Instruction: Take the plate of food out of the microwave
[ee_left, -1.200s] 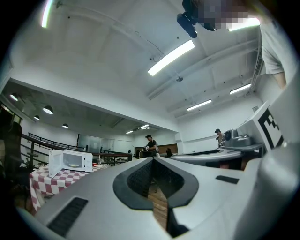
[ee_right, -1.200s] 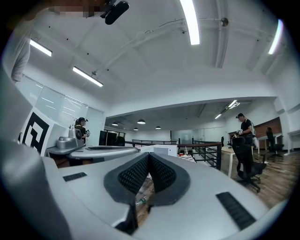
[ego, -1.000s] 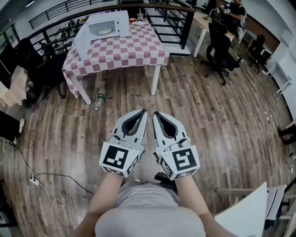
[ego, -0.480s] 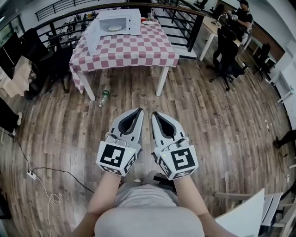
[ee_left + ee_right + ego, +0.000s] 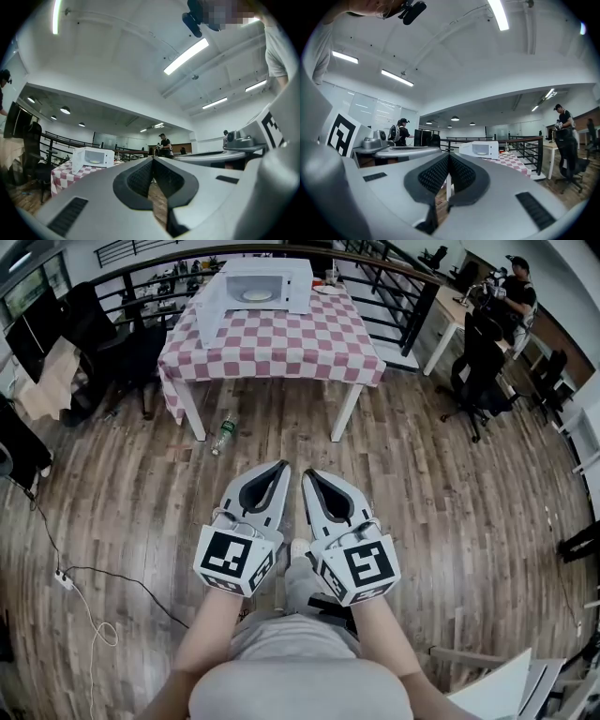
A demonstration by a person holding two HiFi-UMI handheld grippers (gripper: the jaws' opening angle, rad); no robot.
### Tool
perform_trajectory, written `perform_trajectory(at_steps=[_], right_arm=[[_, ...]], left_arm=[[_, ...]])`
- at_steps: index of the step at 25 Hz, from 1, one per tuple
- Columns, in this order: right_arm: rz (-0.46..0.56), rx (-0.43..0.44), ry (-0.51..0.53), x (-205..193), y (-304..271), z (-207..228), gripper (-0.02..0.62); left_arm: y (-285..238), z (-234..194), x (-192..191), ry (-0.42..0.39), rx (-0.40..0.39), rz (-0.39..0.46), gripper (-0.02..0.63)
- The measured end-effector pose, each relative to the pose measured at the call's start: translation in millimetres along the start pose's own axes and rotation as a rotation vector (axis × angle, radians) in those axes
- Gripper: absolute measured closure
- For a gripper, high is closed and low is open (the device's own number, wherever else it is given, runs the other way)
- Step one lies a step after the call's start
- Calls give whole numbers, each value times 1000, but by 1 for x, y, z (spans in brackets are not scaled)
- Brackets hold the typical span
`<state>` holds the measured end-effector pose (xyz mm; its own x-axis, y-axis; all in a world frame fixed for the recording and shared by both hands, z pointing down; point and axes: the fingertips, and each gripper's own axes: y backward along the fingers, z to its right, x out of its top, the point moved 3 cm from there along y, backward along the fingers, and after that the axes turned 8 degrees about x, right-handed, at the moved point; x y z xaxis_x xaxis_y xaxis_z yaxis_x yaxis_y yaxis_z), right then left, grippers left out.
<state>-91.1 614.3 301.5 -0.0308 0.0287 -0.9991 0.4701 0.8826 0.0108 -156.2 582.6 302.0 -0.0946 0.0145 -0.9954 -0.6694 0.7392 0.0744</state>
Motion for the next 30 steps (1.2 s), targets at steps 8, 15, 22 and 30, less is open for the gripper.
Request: perform_trajectory(at_steps=[8, 15, 22, 30], right_arm=[[8, 47, 5, -3, -41, 32, 571], [-5, 61, 13, -3, -81, 74, 571], [-19, 104, 27, -7, -124, 120, 571], [-22, 143, 23, -10, -168, 167, 571]], left_arm=[[-42, -22, -3, -21, 18, -12, 603], [-93, -44, -3, -21, 37, -20, 603], [-151, -67, -7, -28, 67, -26, 603], [-209, -92, -10, -25, 115, -30, 603]])
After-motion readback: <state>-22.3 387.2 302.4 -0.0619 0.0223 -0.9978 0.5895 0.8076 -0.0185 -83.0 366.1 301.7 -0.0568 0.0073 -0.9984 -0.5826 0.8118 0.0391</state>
